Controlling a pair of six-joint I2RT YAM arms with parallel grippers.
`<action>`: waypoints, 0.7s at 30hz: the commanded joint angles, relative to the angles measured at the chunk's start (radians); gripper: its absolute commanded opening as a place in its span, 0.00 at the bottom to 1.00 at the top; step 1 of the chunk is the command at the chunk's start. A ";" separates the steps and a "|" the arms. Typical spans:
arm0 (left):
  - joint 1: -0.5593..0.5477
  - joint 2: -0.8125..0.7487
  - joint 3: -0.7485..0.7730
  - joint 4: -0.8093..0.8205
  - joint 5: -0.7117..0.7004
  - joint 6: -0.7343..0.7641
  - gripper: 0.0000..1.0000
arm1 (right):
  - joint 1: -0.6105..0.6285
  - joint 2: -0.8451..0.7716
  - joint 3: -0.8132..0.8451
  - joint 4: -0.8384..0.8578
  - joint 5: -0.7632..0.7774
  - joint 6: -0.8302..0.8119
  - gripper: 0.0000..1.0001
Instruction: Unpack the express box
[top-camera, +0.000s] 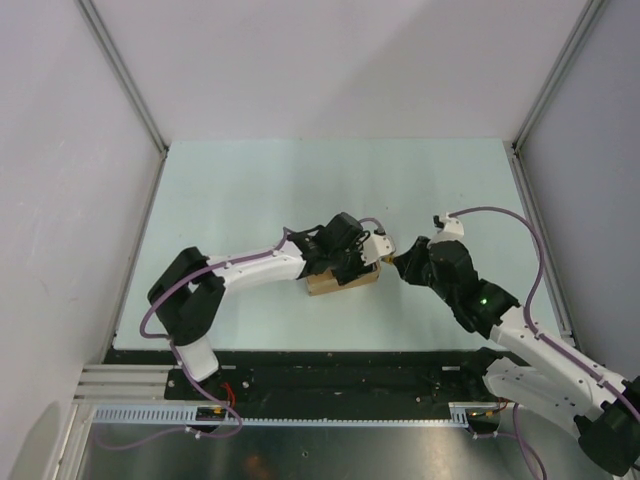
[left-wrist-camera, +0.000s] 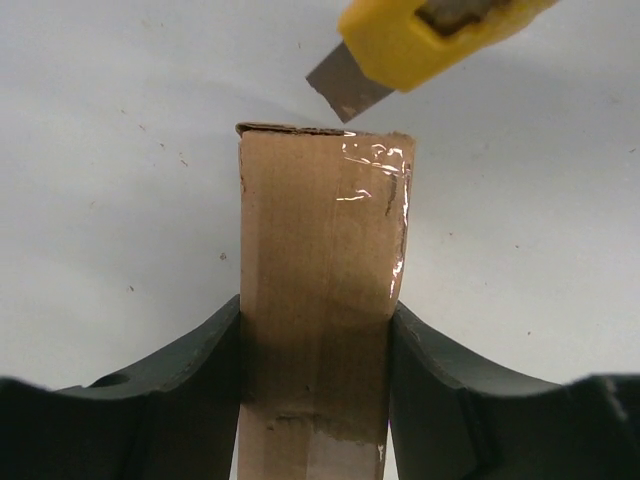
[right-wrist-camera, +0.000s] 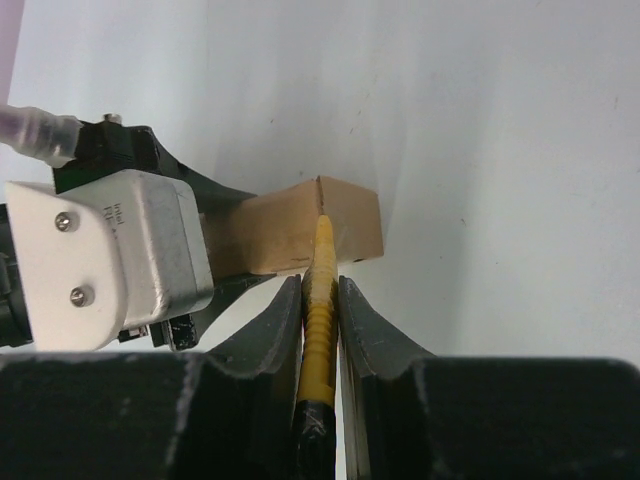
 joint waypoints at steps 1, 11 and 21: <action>-0.008 -0.017 -0.048 0.025 -0.036 0.070 0.43 | -0.008 0.000 -0.016 0.081 -0.061 -0.042 0.00; -0.010 -0.009 -0.054 0.029 -0.041 0.076 0.40 | -0.010 0.016 -0.027 0.102 -0.069 -0.062 0.00; -0.008 -0.009 -0.059 0.029 -0.049 0.075 0.38 | -0.010 -0.021 -0.028 0.089 -0.029 -0.066 0.00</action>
